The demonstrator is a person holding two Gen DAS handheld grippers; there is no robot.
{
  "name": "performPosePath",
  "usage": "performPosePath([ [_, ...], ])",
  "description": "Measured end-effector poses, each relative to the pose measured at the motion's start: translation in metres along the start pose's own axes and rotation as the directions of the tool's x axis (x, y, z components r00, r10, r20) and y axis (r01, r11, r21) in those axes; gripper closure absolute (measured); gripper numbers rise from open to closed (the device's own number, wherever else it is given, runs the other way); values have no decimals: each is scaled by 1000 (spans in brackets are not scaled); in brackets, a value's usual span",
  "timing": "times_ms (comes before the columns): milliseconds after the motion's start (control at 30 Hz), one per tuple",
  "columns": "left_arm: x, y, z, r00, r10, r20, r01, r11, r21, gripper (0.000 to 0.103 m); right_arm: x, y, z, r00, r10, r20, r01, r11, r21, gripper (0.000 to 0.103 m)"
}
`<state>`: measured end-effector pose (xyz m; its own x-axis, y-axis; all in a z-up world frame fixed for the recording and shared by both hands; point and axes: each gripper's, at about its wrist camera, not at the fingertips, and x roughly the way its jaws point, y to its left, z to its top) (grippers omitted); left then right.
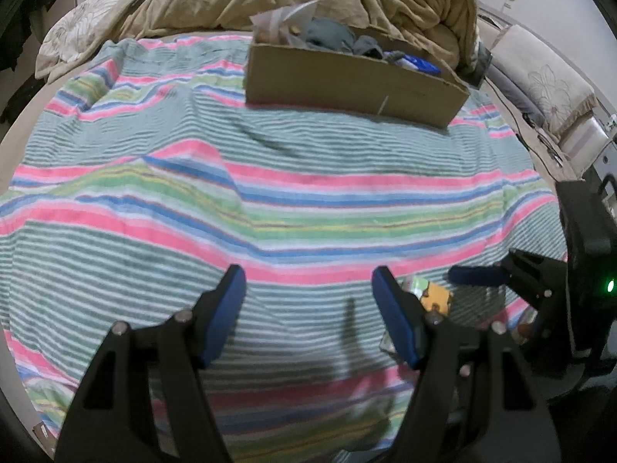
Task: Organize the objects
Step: 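Close the right gripper on the cartoon bear tissue pack and lift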
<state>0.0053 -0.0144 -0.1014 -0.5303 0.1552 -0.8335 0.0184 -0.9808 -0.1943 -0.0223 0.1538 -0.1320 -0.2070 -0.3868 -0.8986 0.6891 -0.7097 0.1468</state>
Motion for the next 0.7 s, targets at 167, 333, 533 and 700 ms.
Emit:
performPosePath([
  [167, -1, 1, 0, 1000, -4, 1, 4, 1000, -2, 33, 6, 10, -5, 1000, -3, -28, 1, 998, -60, 15],
  [333, 0, 2, 1, 1000, -2, -2, 2, 1000, -5, 33, 14, 16, -4, 998, -39, -48, 33, 992, -124, 14],
  [533, 1, 2, 6, 1000, 5, -8, -5, 1000, -5, 33, 9, 1, 2, 999, -32, -35, 30, 997, -77, 31],
  [700, 2, 0, 15, 1000, 8, -2, -8, 1000, -1, 33, -1, -13, 7, 999, -36, -9, 36, 998, -44, 32],
])
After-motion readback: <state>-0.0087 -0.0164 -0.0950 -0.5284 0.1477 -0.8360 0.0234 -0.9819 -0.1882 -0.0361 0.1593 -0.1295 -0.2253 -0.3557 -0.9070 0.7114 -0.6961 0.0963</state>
